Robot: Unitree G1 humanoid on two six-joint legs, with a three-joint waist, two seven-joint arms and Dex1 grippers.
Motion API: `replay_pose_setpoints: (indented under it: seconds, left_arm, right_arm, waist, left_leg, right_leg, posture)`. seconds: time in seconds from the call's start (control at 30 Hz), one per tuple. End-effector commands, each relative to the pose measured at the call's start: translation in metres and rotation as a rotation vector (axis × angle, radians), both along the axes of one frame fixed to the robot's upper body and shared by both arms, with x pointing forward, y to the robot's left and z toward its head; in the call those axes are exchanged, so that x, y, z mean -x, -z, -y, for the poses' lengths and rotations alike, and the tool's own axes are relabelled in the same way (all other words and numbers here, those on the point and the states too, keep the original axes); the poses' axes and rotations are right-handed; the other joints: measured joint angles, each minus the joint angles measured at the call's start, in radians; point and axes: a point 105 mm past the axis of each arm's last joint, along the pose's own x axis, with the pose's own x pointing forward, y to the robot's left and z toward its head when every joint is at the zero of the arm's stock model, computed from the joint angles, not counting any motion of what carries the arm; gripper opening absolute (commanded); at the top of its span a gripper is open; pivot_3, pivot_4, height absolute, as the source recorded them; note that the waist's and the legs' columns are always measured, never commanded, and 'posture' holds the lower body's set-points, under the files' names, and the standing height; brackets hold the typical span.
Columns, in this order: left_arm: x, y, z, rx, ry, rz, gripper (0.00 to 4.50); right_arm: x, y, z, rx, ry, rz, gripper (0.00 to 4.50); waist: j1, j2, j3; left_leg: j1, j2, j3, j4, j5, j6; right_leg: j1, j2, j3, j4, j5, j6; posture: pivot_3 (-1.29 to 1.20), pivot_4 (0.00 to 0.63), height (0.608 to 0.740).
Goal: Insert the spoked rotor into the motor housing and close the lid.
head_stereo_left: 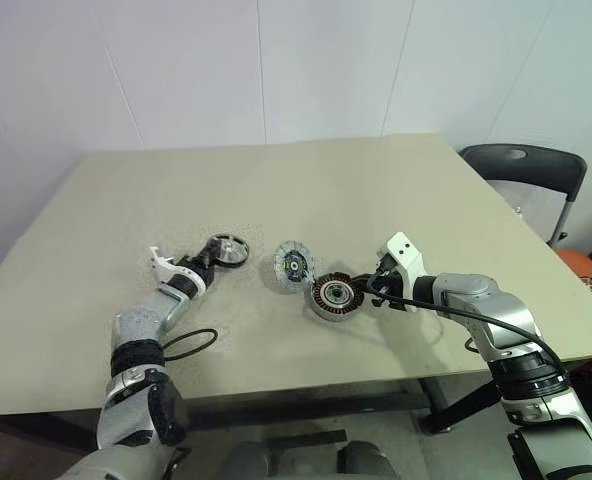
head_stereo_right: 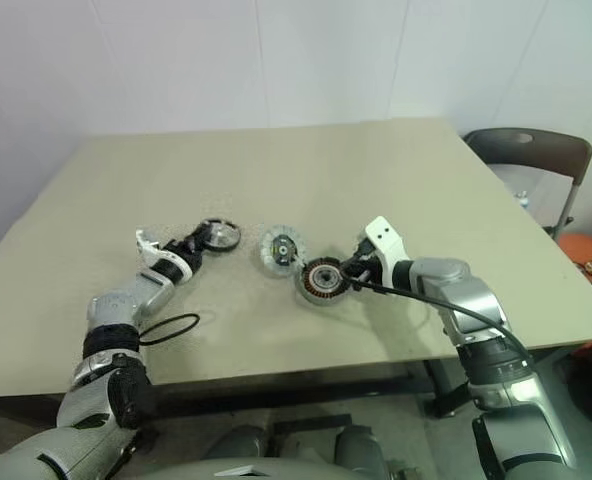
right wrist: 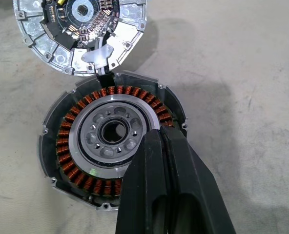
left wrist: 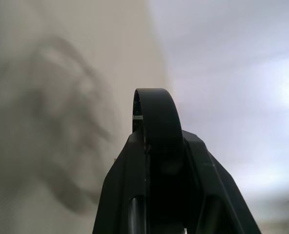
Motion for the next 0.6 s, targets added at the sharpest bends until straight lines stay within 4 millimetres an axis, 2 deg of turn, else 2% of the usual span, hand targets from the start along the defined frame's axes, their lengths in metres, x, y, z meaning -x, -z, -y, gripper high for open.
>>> replay_pose_setpoints:
  seconds: [0.03,0.1,0.13,0.23,0.33,0.43,0.53,0.6]
  left_arm:
    - [0.002,-0.047,-0.003,0.131,0.003,0.213,0.52]
    - [0.007,-0.075,0.009,0.192,0.071,0.332,0.52]
    - [0.009,-0.083,0.015,0.202,0.098,0.36,0.52]
    - [0.016,-0.113,0.055,0.214,0.261,0.462,0.52]
    - [0.02,-0.128,0.091,0.224,0.385,0.501,0.52]
    - [0.023,-0.128,0.13,0.243,0.498,0.474,0.52]
    - [0.028,-0.105,0.17,0.207,0.611,0.369,0.52]
    - [0.032,-0.087,0.187,0.178,0.657,0.296,0.52]
  right_arm:
    - [0.007,-0.014,0.003,-0.014,-0.04,0.026,0.0]
    - [0.015,-0.013,0.007,-0.017,-0.067,0.0,0.0]
    - [0.018,-0.013,0.008,-0.017,-0.074,-0.007,0.0]
    - [0.031,-0.007,0.015,-0.008,-0.104,-0.057,0.0]
    - [0.035,-0.005,0.022,0.003,-0.092,-0.068,0.0]
    - [0.035,-0.005,0.03,0.015,-0.063,-0.069,0.0]
    - [0.035,-0.005,0.034,0.024,-0.047,-0.067,0.0]
    - [0.035,-0.005,0.035,0.028,-0.041,-0.066,0.0]
  waist:
    - [0.004,-0.001,0.001]
    - [0.011,-0.002,0.001]
    - [0.011,-0.003,0.002]
    - [0.01,-0.003,0.002]
    - [0.01,-0.003,0.002]
    - [0.009,-0.003,0.002]
    - [0.006,-0.003,0.002]
    - [0.006,-0.003,0.002]
  left_leg:
    - [0.0,0.0,0.0,0.0,0.0,0.0]
    - [-0.003,0.0,0.0,0.0,0.0,0.0]
    - [-0.005,0.0,0.0,0.001,0.0,0.0]
    - [-0.009,-0.001,0.0,0.004,0.0,0.0]
    - [-0.009,-0.002,0.0,0.005,0.0,0.0]
    - [-0.008,-0.002,0.0,0.005,0.0,0.0]
    - [-0.008,-0.001,0.001,0.004,0.0,0.0]
    - [-0.008,-0.001,0.001,0.004,0.0,0.001]
  right_leg:
    - [0.0,0.0,0.0,0.0,0.0,0.0]
    - [-0.001,0.0,-0.001,-0.001,0.0,0.0]
    - [-0.002,0.0,-0.003,-0.002,0.0,0.0]
    - [-0.003,-0.001,-0.003,-0.002,0.0,0.0]
    - [-0.002,-0.001,-0.004,-0.003,0.0,0.0]
    - [-0.001,-0.001,-0.004,-0.003,-0.001,0.001]
    - [-0.002,-0.001,-0.003,-0.003,-0.001,0.001]
    - [-0.002,0.0,-0.003,-0.003,0.0,0.0]
  posture:
    - [0.0,0.0,0.74]
    - [0.0,0.0,0.74]
    - [0.0,0.0,0.74]
    - [0.0,0.0,0.74]
    - [0.0,0.0,0.74]
    - [0.0,0.0,0.74]
    - [0.0,0.0,0.74]
    - [0.0,0.0,0.74]
